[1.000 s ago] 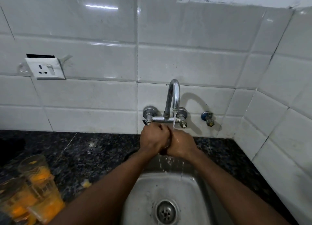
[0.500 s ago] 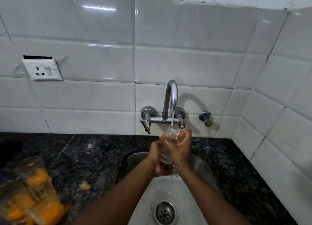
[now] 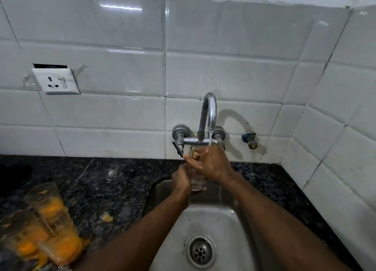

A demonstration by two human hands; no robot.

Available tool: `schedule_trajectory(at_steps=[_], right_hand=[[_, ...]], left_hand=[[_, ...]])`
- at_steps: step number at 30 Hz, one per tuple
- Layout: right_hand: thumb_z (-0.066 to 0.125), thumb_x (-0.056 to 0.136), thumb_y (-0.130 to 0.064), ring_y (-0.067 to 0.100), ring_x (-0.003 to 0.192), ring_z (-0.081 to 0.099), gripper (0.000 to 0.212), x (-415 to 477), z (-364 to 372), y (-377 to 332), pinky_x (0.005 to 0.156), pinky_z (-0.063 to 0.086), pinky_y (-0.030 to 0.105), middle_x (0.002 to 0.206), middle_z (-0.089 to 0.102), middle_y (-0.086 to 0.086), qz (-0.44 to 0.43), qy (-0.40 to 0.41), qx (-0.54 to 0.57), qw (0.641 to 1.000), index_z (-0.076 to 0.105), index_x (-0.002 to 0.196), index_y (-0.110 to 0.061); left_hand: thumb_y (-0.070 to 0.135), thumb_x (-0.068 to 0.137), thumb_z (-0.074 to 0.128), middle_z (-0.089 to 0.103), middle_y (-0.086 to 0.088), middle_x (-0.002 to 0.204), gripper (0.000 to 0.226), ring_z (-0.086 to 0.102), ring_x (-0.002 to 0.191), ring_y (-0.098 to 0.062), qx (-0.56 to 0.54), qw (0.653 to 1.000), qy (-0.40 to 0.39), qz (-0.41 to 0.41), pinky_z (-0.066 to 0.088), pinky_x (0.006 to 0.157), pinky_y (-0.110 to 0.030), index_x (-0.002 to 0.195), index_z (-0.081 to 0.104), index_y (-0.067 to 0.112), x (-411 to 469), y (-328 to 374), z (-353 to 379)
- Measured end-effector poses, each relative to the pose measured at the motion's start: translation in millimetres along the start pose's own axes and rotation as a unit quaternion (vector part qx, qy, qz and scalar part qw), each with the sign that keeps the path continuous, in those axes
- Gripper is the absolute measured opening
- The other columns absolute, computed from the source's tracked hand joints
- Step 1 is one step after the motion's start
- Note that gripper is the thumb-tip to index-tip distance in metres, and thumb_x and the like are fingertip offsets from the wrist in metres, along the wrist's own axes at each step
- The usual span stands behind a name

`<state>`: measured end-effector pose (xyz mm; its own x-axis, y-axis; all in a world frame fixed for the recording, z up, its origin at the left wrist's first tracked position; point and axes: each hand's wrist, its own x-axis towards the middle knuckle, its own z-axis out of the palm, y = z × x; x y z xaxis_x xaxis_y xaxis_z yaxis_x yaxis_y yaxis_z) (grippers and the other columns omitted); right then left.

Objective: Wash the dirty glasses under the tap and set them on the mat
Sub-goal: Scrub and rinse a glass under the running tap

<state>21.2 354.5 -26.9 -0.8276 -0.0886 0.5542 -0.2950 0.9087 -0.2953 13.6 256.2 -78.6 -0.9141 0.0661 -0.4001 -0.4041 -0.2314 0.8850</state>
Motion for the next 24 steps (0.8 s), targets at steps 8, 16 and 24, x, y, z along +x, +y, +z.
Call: schedule_trajectory(at_steps=[8, 16, 24], right_hand=[[0.065, 0.089, -0.03, -0.002, 0.042, 0.045, 0.032, -1.7, 2.5, 13.0, 0.057, 0.045, 0.016, 0.048, 0.054, -0.013, -0.003, 0.174, 0.033, 0.984, 0.063, 0.059, -0.023], [0.046, 0.101, -0.038, 0.017, 0.067, 0.065, 0.039, -42.1, 18.0, -10.2, 0.057, 0.046, 0.026, 0.076, 0.072, 0.005, 0.481, 0.033, 0.52, 0.705, 0.072, 0.084, -0.014], [0.054, 0.096, -0.026, 0.009, 0.044, 0.045, 0.029, -39.6, 34.2, -16.1, 0.037, 0.038, 0.019, 0.058, 0.054, 0.001, 0.505, 0.106, 0.711, 0.478, 0.062, 0.071, -0.014]], left_hand=[[0.051, 0.101, 0.034, 0.066, -0.023, 0.104, 0.058, 0.064, 0.093, -0.037, -0.018, 0.993, -0.052, -0.102, 0.055, 0.072, -0.042, 0.116, 0.061, 0.001, 3.3, 1.6, -12.0], [0.046, 0.088, 0.054, 0.065, 0.0, 0.084, 0.03, 0.058, 0.075, -0.021, 0.474, 0.822, 0.106, 0.297, 0.042, 0.066, -0.028, 0.092, 0.065, 0.018, -11.7, 53.7, 9.3], [0.039, 0.092, 0.048, 0.068, -0.009, 0.105, 0.035, 0.066, 0.09, -0.027, 0.592, 0.662, 0.054, 0.457, 0.053, 0.075, -0.036, 0.114, 0.065, 0.019, -23.6, 58.9, 22.9]])
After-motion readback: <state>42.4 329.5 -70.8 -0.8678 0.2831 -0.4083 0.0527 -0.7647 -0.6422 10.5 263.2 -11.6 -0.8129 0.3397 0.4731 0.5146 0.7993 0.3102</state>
